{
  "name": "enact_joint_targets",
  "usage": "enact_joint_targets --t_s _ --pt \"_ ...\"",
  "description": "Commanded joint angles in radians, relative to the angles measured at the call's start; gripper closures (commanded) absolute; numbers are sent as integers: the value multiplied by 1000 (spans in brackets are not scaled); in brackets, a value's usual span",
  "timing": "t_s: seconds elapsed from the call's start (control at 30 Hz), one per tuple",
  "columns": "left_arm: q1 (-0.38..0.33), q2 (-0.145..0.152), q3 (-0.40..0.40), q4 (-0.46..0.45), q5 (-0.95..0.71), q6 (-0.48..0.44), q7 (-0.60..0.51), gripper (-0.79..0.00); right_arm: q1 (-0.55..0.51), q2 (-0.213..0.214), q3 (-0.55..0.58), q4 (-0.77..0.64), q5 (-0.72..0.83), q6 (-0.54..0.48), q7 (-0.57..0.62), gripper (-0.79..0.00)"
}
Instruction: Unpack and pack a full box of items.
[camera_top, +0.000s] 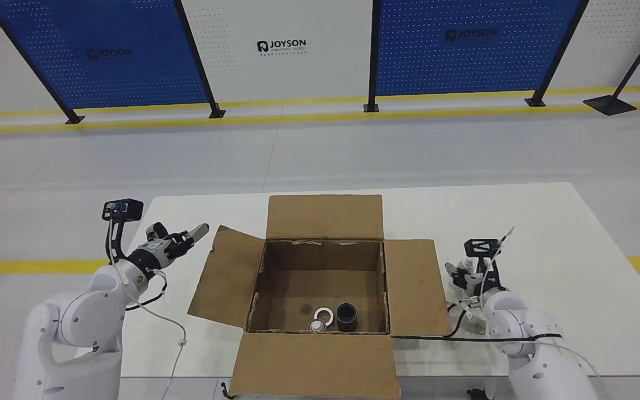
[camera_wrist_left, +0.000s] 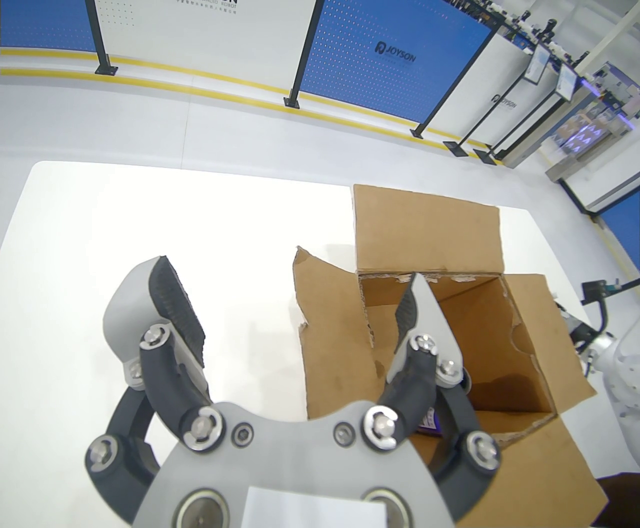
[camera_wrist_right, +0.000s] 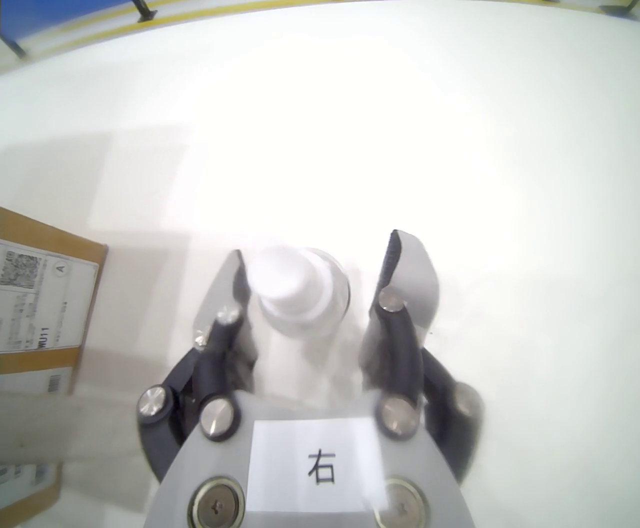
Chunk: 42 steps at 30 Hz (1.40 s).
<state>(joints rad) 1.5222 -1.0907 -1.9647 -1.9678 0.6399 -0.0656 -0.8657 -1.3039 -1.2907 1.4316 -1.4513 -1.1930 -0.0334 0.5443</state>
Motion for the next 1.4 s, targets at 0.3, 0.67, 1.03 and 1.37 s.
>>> enact_joint_targets --t_s 0.3,0.67,1.03,1.37 --pt "0 0 0 0 0 0 0 -785 -15 11 43 -113 7 3 70 -785" --pt "0 0 0 0 0 0 0 -785 -50 28 136 -369 88 -57 165 -785" --pt "0 0 0 0 0 0 0 -785 48 30 39 -484 247 -257 146 -785" --pt "0 0 0 0 0 0 0 -785 222 36 -211 -337 413 -625 441 -785"
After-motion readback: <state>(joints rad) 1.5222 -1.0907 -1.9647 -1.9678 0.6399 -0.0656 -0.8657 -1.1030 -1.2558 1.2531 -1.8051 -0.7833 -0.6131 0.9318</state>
